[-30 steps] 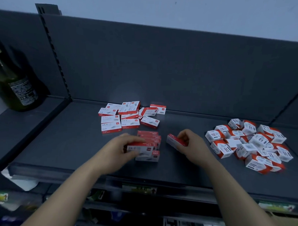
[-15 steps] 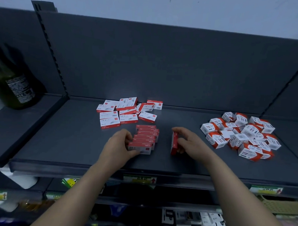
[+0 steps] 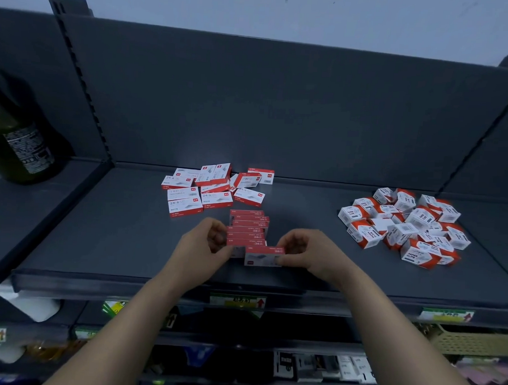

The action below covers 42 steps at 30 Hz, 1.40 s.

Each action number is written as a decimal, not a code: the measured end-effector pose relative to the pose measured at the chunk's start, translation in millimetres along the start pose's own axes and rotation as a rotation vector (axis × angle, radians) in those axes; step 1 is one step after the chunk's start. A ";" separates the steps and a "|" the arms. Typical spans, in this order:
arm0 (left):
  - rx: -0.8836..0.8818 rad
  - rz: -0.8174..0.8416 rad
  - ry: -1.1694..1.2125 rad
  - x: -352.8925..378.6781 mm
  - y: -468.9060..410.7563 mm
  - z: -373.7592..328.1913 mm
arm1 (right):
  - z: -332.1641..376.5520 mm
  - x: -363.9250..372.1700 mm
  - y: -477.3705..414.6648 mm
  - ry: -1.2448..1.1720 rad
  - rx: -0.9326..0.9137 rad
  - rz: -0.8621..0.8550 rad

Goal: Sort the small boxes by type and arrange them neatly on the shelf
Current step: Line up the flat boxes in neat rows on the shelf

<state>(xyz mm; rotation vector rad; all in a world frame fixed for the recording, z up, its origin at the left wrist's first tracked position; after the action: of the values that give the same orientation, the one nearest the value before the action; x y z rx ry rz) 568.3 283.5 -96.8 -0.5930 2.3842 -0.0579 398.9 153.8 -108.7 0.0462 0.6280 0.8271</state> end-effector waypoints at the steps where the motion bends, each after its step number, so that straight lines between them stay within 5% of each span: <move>1: 0.002 0.012 0.004 0.1 0.7 0.6 | 1.5 3.4 -0.2 -0.005 -0.003 -0.001; 14: 0.061 0.014 -0.030 -7.5 6.4 2.3 | 33.4 -27.2 13.5 -0.087 -0.101 -0.089; 26: 0.031 0.050 0.001 0.3 10.2 2.9 | 4.0 3.1 13.8 0.175 -0.055 -0.106; 35: 0.002 -0.020 0.076 -2.2 5.3 9.4 | 10.7 17.9 -2.0 -0.052 -0.052 -0.142; 42: -0.094 0.023 0.372 33.4 -15.6 -10.4 | 28.3 50.4 -18.4 -0.289 -0.015 -0.054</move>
<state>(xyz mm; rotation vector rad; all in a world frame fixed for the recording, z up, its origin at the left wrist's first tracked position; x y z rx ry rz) 545.6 254.1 -105.8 -0.6437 2.7661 -0.0492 452.1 182.1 -116.0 0.1324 0.3495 0.7558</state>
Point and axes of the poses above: each hand's wrist, its own y-axis away from the middle knuckle, its own x-axis out of the palm, z = x × y, the point moved 8 cm from there along -y, towards the middle knuckle, and after that the axes turned 8 degrees about x, right-handed, at the moved point
